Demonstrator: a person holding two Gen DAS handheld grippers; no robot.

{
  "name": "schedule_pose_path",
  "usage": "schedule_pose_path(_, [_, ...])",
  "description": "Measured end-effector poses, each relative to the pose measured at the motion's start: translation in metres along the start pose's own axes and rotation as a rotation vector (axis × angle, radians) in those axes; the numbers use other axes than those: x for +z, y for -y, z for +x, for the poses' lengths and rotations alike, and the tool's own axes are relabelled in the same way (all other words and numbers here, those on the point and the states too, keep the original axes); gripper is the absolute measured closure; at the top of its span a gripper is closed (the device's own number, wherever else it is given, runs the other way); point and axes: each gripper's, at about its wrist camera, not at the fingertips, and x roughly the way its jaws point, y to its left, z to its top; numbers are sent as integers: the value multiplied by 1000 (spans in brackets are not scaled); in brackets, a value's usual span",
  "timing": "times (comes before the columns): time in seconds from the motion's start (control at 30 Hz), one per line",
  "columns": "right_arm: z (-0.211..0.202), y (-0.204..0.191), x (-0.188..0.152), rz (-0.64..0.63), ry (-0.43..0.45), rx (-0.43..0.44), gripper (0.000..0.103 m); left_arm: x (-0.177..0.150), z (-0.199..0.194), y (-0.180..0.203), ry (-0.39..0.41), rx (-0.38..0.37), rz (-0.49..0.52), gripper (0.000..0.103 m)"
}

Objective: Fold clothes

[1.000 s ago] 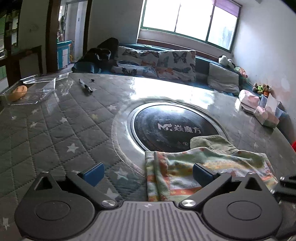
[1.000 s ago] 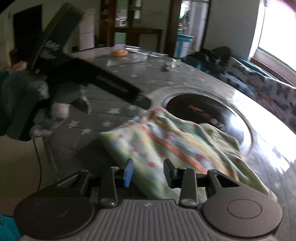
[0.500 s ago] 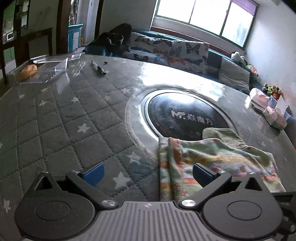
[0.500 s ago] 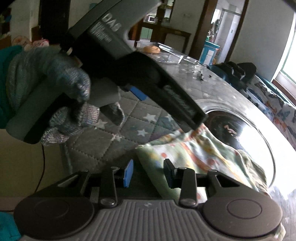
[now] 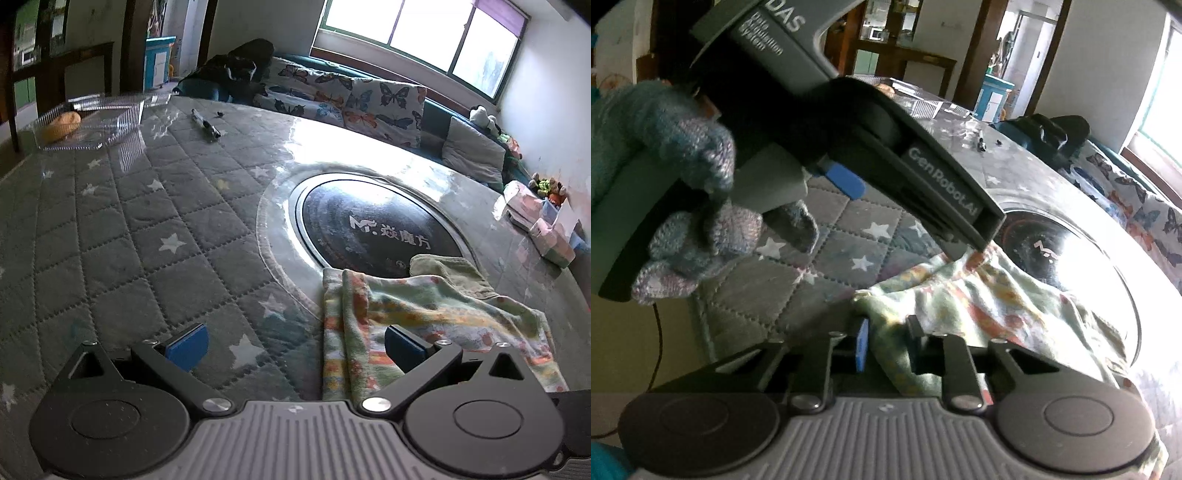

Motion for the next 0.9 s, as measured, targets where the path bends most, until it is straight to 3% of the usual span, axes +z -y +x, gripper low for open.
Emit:
schedule_pose_path(0.4, [-25,40,1,182,81,68,95,3,0,-11,-37,-136,-244,1])
schedule_pose_path(0.5, [-32,51,-1,209,103,76,95,4,3,-6,-50,-159,-263,2])
schedule_pose_path(0.8, [-55,62,-12,250,153,90,96,3,23,10,-117,-213,-313,33])
schedule_pose_path(0.9, [-57,61,-14,248,153,104,96,3,31,11,-141,-239,-333,65])
